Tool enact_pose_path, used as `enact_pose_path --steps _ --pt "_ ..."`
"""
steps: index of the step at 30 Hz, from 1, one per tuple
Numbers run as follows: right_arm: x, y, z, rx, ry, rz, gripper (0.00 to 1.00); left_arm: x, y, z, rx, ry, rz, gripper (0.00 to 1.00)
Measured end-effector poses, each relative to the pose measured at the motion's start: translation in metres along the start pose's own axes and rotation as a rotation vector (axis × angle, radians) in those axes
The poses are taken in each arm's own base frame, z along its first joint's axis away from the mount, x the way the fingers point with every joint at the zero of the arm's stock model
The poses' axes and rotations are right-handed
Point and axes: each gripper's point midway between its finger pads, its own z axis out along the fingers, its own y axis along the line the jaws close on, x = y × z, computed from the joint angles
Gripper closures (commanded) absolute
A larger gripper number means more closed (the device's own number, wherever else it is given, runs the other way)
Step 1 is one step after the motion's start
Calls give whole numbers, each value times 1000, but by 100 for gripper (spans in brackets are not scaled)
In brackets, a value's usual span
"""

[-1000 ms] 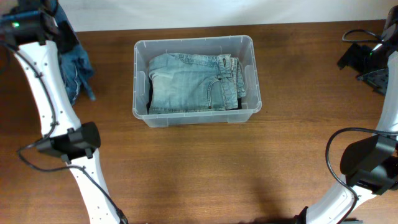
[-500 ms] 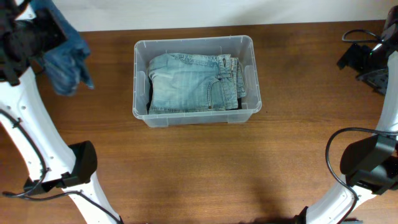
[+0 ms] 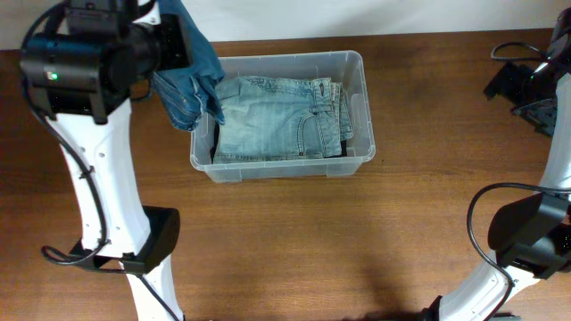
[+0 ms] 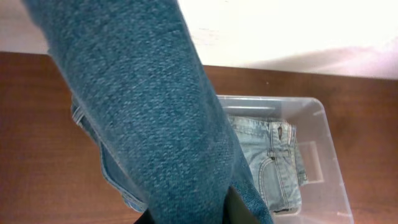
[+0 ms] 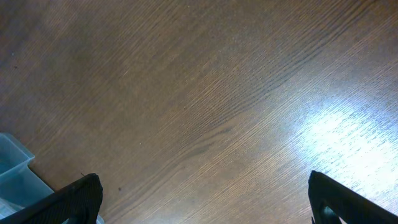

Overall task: Pack container
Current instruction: 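Lift the dark-blue jeans and carry them over the container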

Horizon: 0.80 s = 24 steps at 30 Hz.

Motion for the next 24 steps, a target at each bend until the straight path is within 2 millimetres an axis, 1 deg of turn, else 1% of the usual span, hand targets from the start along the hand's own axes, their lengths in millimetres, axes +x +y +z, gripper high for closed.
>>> enact_pose_path --steps 2,4,7,8,12,14,18,24 --pt "0 0 0 0 0 0 2 7 -9 5 0 26 27 99" --pt "0 0 0 0 0 0 2 18 -17 12 -1 79 53 99" --pt "0 0 0 0 0 0 2 42 -27 25 -5 180 95 99" --pt "0 0 0 0 0 0 2 54 -33 30 -2 227 118 99" --pt "0 0 0 0 0 1 1 80 -53 40 17 312 190 99" --pt "0 0 0 0 0 0 2 88 -55 45 8 341 214 99" --pt "0 0 0 0 1 0 1 98 -53 54 -6 382 228 99" --pt "0 0 0 0 0 0 2 100 -54 75 -10 375 228 99"
